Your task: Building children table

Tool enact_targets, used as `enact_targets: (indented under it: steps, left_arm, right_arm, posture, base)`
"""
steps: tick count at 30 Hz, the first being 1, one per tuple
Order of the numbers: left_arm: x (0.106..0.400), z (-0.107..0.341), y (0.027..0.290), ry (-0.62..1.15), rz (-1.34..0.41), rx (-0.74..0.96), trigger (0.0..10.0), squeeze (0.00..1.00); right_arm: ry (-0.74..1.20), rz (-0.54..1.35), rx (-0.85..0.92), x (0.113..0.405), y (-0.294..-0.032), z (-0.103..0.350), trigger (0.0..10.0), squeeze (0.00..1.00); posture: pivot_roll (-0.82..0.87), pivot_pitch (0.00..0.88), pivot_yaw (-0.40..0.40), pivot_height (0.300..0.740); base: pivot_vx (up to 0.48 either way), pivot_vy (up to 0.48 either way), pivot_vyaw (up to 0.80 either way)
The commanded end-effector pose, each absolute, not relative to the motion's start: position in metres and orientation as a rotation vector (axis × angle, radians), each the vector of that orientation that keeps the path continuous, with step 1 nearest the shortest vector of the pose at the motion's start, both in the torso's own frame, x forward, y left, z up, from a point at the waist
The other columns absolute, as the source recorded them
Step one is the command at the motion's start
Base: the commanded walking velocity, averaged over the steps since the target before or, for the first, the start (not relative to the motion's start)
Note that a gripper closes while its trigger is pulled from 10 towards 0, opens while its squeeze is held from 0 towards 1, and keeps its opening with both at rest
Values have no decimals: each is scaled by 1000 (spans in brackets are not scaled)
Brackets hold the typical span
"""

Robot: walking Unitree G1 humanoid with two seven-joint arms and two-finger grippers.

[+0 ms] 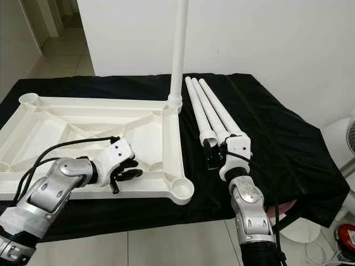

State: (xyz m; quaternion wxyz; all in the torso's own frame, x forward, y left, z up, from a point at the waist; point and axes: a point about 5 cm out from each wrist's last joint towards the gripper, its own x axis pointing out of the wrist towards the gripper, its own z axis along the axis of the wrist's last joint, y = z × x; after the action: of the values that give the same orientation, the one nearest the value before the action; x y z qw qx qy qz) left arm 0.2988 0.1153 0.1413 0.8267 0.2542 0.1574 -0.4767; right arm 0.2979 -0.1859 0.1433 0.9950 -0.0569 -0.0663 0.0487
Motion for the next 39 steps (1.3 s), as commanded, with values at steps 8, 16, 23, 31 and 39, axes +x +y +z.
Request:
enact_targets:
  steps: [8,16,23,31,39]
  left_arm:
    - [303,129,128,450,-966,598,10000,0]
    - [305,119,128,520,-918,647,10000,0]
    - [312,114,126,577,-824,626,10000,0]
    - [317,119,122,577,-794,597,3451,0]
    - [318,122,122,570,-793,606,0,0]
  right_arm:
    - [-137,103,-112,303,-184,146,10000,0]
    - [-144,99,-114,304,-186,147,10000,0]
    - [-146,92,-112,304,-187,147,10000,0]
    - [-145,92,-107,304,-185,146,10000,0]
    - [-146,92,-104,305,-184,145,10000,0]
  posture:
    - [-22,0,-38,740]
    - [-26,0,-33,740]
    - [-26,0,-27,740]
    - [-20,0,-17,740]
    - [-17,0,-12,740]
  base:
    - [0,0,0]
    - [0,0,0]
    - [0,0,0]
    - [0,0,0]
    - [0,0,0]
